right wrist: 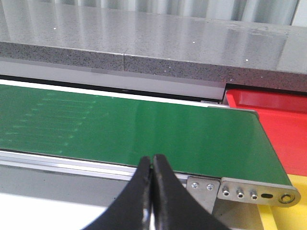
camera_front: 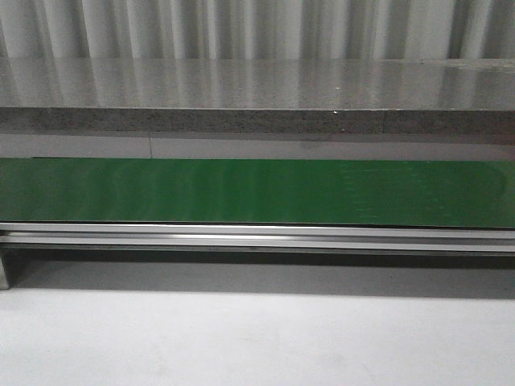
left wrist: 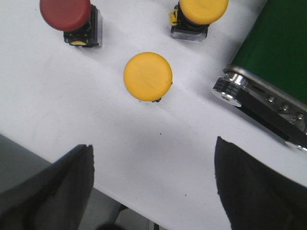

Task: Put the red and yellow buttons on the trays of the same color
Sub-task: 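Reach the left gripper down and grasp a yellow push button, then lift the yellow button and set it on the belt's near end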

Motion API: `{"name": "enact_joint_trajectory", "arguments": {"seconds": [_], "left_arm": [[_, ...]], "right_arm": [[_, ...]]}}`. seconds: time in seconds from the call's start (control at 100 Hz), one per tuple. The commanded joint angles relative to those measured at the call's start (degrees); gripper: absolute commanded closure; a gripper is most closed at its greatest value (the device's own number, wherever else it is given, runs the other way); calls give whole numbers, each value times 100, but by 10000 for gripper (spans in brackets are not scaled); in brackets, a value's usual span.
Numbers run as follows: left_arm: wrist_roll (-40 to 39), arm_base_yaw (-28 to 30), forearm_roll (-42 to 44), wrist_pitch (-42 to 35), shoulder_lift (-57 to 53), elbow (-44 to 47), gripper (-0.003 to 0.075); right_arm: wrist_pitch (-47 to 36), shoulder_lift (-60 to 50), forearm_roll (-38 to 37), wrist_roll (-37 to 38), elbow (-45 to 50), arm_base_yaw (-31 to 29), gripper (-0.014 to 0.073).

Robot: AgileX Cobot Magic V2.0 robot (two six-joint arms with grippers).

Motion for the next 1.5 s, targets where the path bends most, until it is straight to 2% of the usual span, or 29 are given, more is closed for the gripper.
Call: {"name": "enact_joint_trajectory", "arguments": {"seconds": [0.0, 0.29, 0.61, 0.71, 0.9, 1.02, 1.26, 1.49], "left_arm": [[6, 18, -66, -158, 254, -295, 207], [6, 18, 16, -240, 1211, -588, 207], [6, 18, 58, -754, 1788, -600, 213], [6, 18, 58, -845, 1903, -600, 269], [6, 18, 58, -1020, 1929, -600, 506], [18, 18, 58, -1018, 1914, -600, 606], [163, -190, 147, -762, 1035, -696, 627], [349, -823, 173, 4, 505, -1644, 627]], "right_arm": [[-415, -92, -34, -20, -115, 4, 660], [-415, -92, -34, -20, -115, 4, 660], [-415, -92, -34, -20, -115, 4, 660], [-415, -92, -34, -20, -115, 4, 660], [-415, -92, -34, -20, -115, 4, 660], [-415, -92, -34, -20, -115, 4, 660], [-415, -92, -34, -20, -115, 4, 660], [-415, -92, -34, -20, -115, 4, 660]]}}
